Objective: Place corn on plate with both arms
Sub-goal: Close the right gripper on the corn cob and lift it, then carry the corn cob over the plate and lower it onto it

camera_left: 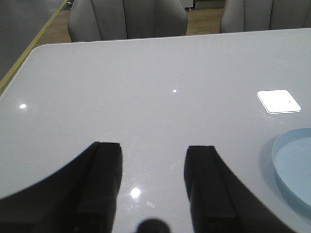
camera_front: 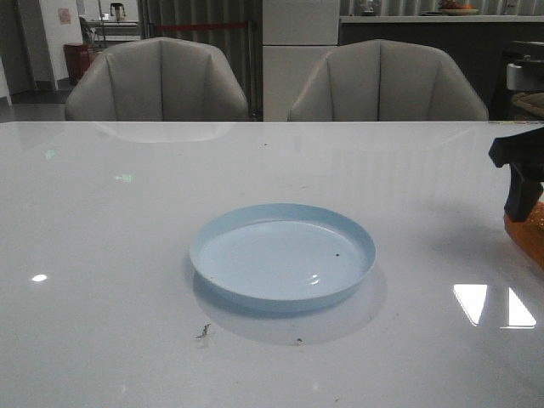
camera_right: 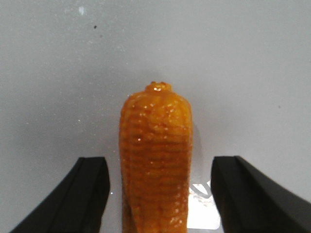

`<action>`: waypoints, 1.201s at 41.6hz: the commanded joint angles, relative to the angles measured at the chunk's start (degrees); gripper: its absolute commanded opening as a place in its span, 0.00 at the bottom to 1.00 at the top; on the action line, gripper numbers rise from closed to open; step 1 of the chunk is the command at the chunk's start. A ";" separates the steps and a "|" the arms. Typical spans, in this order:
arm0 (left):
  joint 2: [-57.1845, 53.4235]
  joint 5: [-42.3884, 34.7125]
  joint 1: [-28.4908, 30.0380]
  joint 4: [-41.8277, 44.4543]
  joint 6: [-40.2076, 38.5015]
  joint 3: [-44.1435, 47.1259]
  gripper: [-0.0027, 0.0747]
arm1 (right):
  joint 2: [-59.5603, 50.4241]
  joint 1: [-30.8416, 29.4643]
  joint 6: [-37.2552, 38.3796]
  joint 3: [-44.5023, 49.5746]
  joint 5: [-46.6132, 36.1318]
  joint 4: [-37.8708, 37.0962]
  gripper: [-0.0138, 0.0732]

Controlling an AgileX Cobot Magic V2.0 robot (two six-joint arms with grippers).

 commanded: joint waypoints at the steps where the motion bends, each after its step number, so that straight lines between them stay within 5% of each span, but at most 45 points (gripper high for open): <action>1: 0.02 -4.30 -0.03 -0.82 -0.46 -1.64 0.52 | -0.66 -0.32 -0.01 -1.85 -2.42 0.05 0.79; 9: 0.02 -4.30 -0.03 -0.82 -0.46 -1.64 0.52 | 0.95 -0.32 -0.01 -1.85 -2.54 0.05 0.76; 19: 0.02 -4.30 -0.03 -0.82 -0.46 -1.64 0.52 | 0.95 -0.24 -0.06 -2.62 -4.83 0.05 0.46; 40: 0.02 -4.51 -0.03 -0.82 -0.46 -1.64 0.52 | 0.95 14.85 -3.59 -27.11 4.84 0.02 0.46; 50: 0.02 -4.51 -0.03 -0.82 -0.46 -1.64 0.52 | 1.65 25.38 -3.59 -28.68 5.43 0.02 0.46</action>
